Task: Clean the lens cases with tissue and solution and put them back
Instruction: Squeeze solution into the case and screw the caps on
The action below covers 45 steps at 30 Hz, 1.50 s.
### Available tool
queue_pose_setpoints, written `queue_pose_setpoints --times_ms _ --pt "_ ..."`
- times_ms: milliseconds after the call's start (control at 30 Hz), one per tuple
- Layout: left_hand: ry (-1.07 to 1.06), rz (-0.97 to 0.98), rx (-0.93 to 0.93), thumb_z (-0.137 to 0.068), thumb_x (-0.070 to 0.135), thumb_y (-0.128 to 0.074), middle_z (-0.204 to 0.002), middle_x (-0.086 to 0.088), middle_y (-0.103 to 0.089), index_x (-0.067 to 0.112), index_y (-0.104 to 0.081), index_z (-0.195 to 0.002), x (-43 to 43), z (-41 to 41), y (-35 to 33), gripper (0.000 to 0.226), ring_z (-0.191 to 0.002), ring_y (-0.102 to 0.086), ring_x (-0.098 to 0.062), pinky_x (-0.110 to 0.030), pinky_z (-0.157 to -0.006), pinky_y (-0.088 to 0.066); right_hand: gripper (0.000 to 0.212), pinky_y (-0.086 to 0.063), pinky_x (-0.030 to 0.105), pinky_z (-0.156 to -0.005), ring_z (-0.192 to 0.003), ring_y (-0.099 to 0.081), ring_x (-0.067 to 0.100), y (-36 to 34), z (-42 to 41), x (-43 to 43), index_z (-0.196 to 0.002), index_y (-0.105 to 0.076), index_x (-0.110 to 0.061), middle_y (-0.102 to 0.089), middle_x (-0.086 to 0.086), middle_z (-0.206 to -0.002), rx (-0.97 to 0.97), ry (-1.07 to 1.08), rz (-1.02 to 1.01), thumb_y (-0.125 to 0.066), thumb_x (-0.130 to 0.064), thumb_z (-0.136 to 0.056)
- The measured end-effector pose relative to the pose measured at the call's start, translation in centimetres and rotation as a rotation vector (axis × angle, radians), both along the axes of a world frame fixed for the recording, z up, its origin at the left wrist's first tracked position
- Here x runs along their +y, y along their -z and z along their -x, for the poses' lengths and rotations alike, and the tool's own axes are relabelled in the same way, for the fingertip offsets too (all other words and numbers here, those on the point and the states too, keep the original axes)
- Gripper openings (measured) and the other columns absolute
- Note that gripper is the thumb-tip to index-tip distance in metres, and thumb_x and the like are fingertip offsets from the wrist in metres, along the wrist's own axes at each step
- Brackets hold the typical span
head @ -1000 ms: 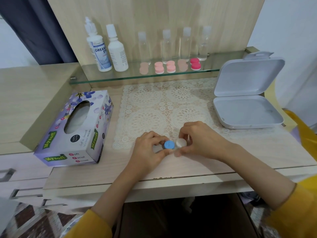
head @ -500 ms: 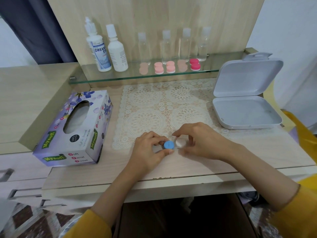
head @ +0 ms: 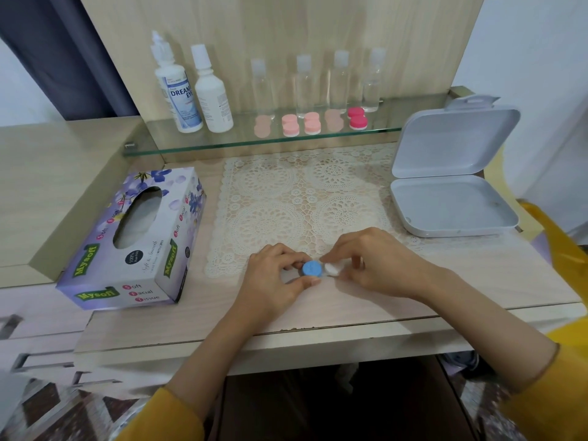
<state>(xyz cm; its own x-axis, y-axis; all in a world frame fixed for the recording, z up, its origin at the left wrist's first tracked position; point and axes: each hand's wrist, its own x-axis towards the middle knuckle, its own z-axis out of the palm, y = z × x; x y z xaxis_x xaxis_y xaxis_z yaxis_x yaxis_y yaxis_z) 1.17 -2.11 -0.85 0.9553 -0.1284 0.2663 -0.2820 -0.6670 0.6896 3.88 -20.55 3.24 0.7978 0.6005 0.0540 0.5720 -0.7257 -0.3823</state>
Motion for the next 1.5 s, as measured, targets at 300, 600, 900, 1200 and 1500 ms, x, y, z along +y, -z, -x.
queue_pose_setpoints --times_ms 300,600,900,1200,1500 --pt "0.011 -0.043 -0.001 -0.071 0.031 -0.076 -0.083 0.015 -0.056 0.026 -0.070 -0.093 0.1 0.1 0.0 0.024 -0.083 -0.044 0.003 -0.027 -0.086 -0.031 0.037 -0.030 0.027 -0.057 -0.075 -0.045 0.016 -0.2 0.0 1.2 -0.073 -0.045 -0.016 -0.048 -0.005 -0.076 -0.042 0.119 0.137 -0.068 -0.046 -0.072" --pt "0.008 -0.030 0.002 -0.068 0.041 -0.074 -0.081 0.019 -0.055 0.025 -0.071 -0.094 0.0 0.1 0.1 0.031 -0.082 -0.044 0.004 -0.025 -0.084 -0.031 0.037 -0.040 0.015 -0.067 -0.067 -0.043 -0.003 -0.7 0.3 0.1 -0.109 -0.068 -0.021 -0.066 -0.006 -0.102 0.050 -0.045 -0.011 -0.060 -0.003 -0.077" --pt "-0.006 -0.052 0.017 -0.070 0.032 -0.076 -0.082 0.020 -0.053 0.025 -0.070 -0.094 0.0 0.3 -0.2 0.026 -0.085 -0.044 0.002 -0.012 -0.085 -0.023 0.015 -0.041 0.027 -0.063 -0.069 -0.047 0.014 -0.8 0.2 0.4 -0.088 -0.072 -0.009 -0.057 0.006 -0.080 0.047 -0.035 0.002 -0.060 -0.013 -0.080" --pt "0.024 -0.022 0.029 -0.062 0.044 -0.064 -0.079 0.019 -0.055 0.025 -0.070 -0.094 0.1 0.1 -0.1 0.038 -0.083 -0.046 0.001 -0.031 -0.084 -0.035 0.019 -0.028 0.021 -0.065 -0.076 -0.040 0.013 0.0 0.6 0.8 -0.092 -0.060 -0.007 -0.046 -0.001 -0.086 -0.019 -0.001 0.096 -0.060 -0.023 -0.082" --pt "0.015 -0.029 0.058 -0.074 0.027 -0.074 -0.083 0.016 -0.053 0.022 -0.070 -0.103 0.3 -0.3 -0.3 0.030 -0.085 -0.050 -0.008 -0.038 -0.088 -0.039 0.019 -0.036 0.010 -0.062 -0.065 -0.044 -0.001 0.1 0.6 0.0 -0.095 -0.068 -0.009 -0.062 0.003 -0.094 0.014 -0.034 -0.101 -0.061 -0.006 -0.078"
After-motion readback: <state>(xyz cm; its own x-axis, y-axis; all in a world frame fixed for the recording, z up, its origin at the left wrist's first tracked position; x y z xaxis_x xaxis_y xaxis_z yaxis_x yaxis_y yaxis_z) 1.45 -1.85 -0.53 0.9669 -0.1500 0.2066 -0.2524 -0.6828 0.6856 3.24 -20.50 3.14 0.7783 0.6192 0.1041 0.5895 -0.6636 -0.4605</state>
